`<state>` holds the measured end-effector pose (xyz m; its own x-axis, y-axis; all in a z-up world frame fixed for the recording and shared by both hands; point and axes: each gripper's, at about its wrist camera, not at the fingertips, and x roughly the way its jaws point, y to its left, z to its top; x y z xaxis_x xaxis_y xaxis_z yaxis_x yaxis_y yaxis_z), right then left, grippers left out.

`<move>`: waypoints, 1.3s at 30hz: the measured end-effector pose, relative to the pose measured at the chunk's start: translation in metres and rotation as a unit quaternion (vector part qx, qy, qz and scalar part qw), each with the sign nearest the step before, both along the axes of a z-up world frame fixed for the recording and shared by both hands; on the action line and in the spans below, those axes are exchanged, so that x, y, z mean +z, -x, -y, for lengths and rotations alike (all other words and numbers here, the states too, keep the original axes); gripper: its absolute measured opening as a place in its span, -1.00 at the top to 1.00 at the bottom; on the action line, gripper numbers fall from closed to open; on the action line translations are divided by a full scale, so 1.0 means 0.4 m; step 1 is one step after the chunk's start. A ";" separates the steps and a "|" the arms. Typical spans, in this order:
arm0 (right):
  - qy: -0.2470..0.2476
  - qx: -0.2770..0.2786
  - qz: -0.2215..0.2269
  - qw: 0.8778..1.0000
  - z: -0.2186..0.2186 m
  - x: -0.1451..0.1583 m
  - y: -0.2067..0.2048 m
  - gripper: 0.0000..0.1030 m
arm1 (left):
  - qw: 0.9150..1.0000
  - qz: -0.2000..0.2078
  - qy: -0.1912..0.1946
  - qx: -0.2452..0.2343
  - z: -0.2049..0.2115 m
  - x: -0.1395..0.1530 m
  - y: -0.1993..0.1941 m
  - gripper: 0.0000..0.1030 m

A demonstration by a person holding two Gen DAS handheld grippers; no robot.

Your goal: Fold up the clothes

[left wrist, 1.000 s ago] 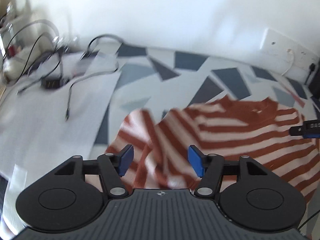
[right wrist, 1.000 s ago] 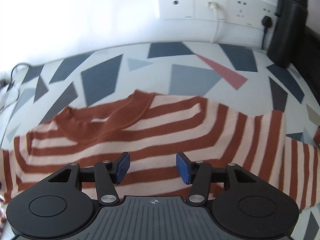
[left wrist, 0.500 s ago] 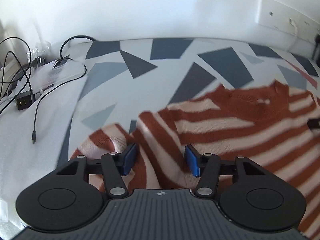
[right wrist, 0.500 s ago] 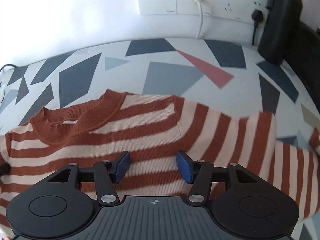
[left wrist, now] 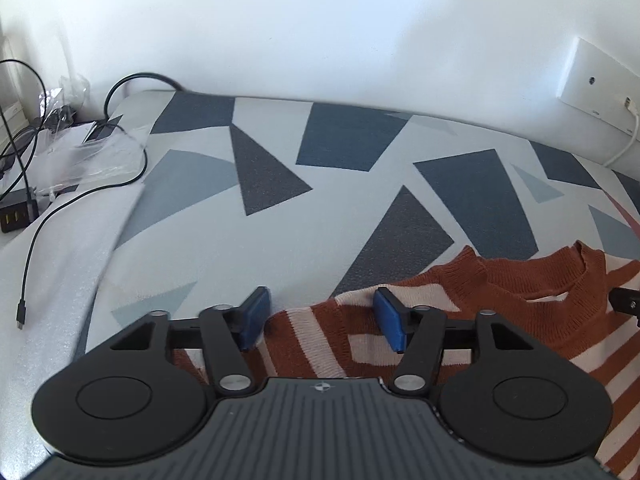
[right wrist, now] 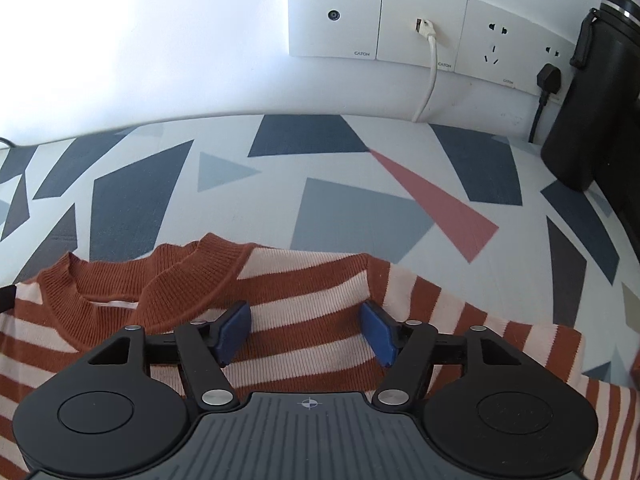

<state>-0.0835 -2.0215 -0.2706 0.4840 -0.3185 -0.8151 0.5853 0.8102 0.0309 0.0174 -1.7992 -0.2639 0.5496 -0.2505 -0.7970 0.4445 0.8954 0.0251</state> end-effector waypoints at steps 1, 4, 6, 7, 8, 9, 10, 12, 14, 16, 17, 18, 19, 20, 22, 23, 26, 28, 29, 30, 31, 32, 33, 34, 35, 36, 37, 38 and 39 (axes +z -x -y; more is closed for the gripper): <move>-0.001 0.001 0.000 1.000 0.002 0.001 -0.001 -0.16 | 1.000 -0.005 -0.015 0.003 -0.005 0.005 0.003 -0.74; -0.028 0.021 0.006 0.999 0.002 0.014 0.022 -0.25 | 1.000 -0.004 0.011 -0.024 -0.056 0.056 0.060 -0.74; -0.043 0.028 0.025 0.998 -0.013 0.042 0.068 -0.36 | 0.999 -0.016 0.025 -0.040 -0.086 0.088 0.109 -0.80; -0.046 0.025 0.034 0.998 -0.021 0.057 0.094 -0.51 | 0.998 -0.024 0.032 -0.043 -0.102 0.100 0.133 -0.92; -0.049 0.022 0.043 0.998 -0.029 0.071 0.121 -0.66 | 0.998 -0.032 0.038 -0.049 -0.114 0.104 0.158 -0.97; -0.055 0.020 0.049 0.997 -0.039 0.080 0.145 -0.72 | 0.997 -0.041 0.036 -0.058 -0.118 0.100 0.181 -0.97; -0.064 0.019 0.053 0.996 -0.051 0.085 0.167 -0.77 | 0.996 -0.048 0.025 -0.067 -0.115 0.090 0.203 -0.97; -0.079 0.023 0.051 0.995 -0.075 0.087 0.201 -0.77 | 0.996 -0.055 0.003 -0.075 -0.108 0.063 0.238 -0.97; -0.085 0.039 0.023 0.995 -0.101 0.069 0.207 -0.70 | 0.995 -0.067 -0.005 -0.078 -0.106 0.039 0.254 -0.95; -0.081 0.058 -0.010 0.995 -0.129 0.043 0.203 -0.43 | 0.994 -0.082 0.003 -0.068 -0.114 0.023 0.257 -0.60; -0.075 0.064 -0.022 0.995 -0.140 0.033 0.200 -0.40 | 0.994 -0.084 0.008 -0.066 -0.118 0.018 0.257 -0.50; -0.068 0.065 -0.024 0.995 -0.148 0.029 0.199 -0.40 | 0.995 -0.078 0.010 -0.068 -0.119 0.016 0.258 -0.45; -0.062 0.066 -0.023 0.996 -0.156 0.028 0.199 -0.32 | 0.995 -0.072 0.009 -0.072 -0.117 0.016 0.260 -0.31; -0.056 0.066 -0.022 0.996 -0.164 0.026 0.199 -0.24 | 0.995 -0.067 0.008 -0.077 -0.113 0.016 0.261 -0.20; -0.051 0.066 -0.021 0.996 -0.169 0.025 0.197 -0.18 | 0.995 -0.063 0.011 -0.077 -0.108 0.015 0.259 -0.15; -0.050 0.063 -0.020 0.997 -0.169 0.024 0.196 -0.16 | 0.995 -0.059 0.012 -0.076 -0.105 0.014 0.260 -0.15; -0.057 0.047 -0.013 0.997 -0.162 0.015 0.196 -0.17 | 0.996 -0.048 0.014 -0.072 -0.096 0.009 0.262 -0.16; -0.060 0.042 -0.013 0.997 -0.156 0.014 0.192 -0.17 | 0.996 -0.045 0.015 -0.074 -0.091 0.007 0.261 -0.16; -0.061 0.040 -0.013 0.997 -0.155 0.014 0.190 -0.16 | 0.996 -0.044 0.016 -0.076 -0.091 0.006 0.259 -0.16; -0.062 0.040 -0.013 0.997 -0.154 0.014 0.189 -0.16 | 0.996 -0.042 0.018 -0.078 -0.091 0.005 0.258 -0.16; -0.061 0.040 -0.013 0.997 -0.154 0.013 0.189 -0.16 | 0.996 -0.040 0.019 -0.080 -0.091 0.004 0.256 -0.16; -0.060 0.040 -0.012 0.997 -0.153 0.012 0.188 -0.17 | 0.996 -0.039 0.021 -0.080 -0.091 0.003 0.255 -0.17; -0.059 0.039 -0.010 0.997 -0.153 0.011 0.187 -0.18 | 0.996 -0.038 0.022 -0.080 -0.089 0.001 0.254 -0.17; -0.059 0.037 -0.009 0.998 -0.152 0.010 0.186 -0.18 | 0.996 -0.037 0.022 -0.080 -0.086 0.000 0.253 -0.18; -0.059 0.035 -0.008 0.998 -0.151 0.009 0.186 -0.19 | 0.996 -0.036 0.023 -0.081 -0.084 -0.001 0.250 -0.18; -0.059 0.034 -0.008 0.998 -0.151 0.008 0.184 -0.20 | 0.996 -0.034 0.024 -0.083 -0.080 -0.002 0.244 -0.18; -0.059 0.032 -0.008 0.998 -0.151 0.008 0.182 -0.21 | 0.995 -0.032 0.025 -0.086 -0.075 -0.003 0.236 -0.18; -0.058 0.031 -0.007 0.998 -0.151 0.008 0.181 -0.22 | 0.995 -0.030 0.027 -0.088 -0.069 -0.004 0.228 -0.18; -0.057 0.031 -0.007 0.998 -0.152 0.008 0.180 -0.22 | 0.995 -0.028 0.029 -0.090 -0.063 -0.004 0.219 -0.18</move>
<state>-0.1553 -1.9605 -0.2674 0.4884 -0.1941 -0.8507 0.5358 0.8362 0.1168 -0.0704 -1.7739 -0.2657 0.4469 -0.3872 -0.8065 0.5972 0.8003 -0.0533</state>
